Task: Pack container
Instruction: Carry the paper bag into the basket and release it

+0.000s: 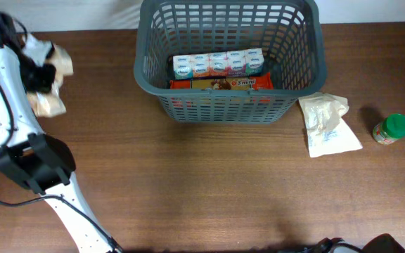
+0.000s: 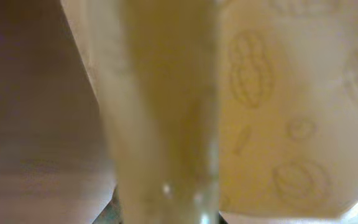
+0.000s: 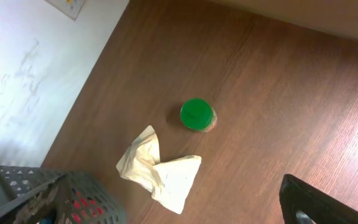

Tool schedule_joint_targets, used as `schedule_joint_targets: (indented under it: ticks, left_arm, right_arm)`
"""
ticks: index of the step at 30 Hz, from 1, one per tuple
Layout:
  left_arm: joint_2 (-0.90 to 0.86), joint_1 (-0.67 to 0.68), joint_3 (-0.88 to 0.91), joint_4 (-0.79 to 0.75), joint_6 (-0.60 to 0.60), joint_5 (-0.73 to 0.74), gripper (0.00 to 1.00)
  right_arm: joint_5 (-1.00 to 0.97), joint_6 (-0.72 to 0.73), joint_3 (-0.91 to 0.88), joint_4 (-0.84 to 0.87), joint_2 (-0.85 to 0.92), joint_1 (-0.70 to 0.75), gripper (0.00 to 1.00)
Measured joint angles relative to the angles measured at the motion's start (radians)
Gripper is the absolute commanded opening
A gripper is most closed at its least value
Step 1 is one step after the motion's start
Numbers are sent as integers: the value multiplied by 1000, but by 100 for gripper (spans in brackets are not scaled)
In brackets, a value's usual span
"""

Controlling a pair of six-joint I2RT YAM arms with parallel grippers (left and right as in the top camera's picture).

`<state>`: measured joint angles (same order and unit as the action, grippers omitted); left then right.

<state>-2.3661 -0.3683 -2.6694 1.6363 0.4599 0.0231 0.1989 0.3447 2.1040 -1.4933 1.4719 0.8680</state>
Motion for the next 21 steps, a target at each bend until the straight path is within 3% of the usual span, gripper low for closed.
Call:
schedule_joint_targets:
  ticks: [6, 12, 15, 18, 21]
  left_arm:
    - [18, 105, -417, -61, 11, 85, 1]
    - [150, 309, -445, -209, 201, 267, 1]
    - [184, 486, -451, -220, 344, 342, 2]
    - [181, 641, -410, -222, 507, 361, 2]
    - [165, 758, -326, -246, 599, 367, 2]
  right_arm:
    - [0, 0, 0, 0, 0, 0, 99]
    - [0, 0, 0, 0, 0, 0, 99]
    - [0, 0, 0, 0, 0, 0, 99]
    - [0, 0, 0, 0, 0, 0, 99]
    - [0, 0, 0, 0, 0, 0, 99]
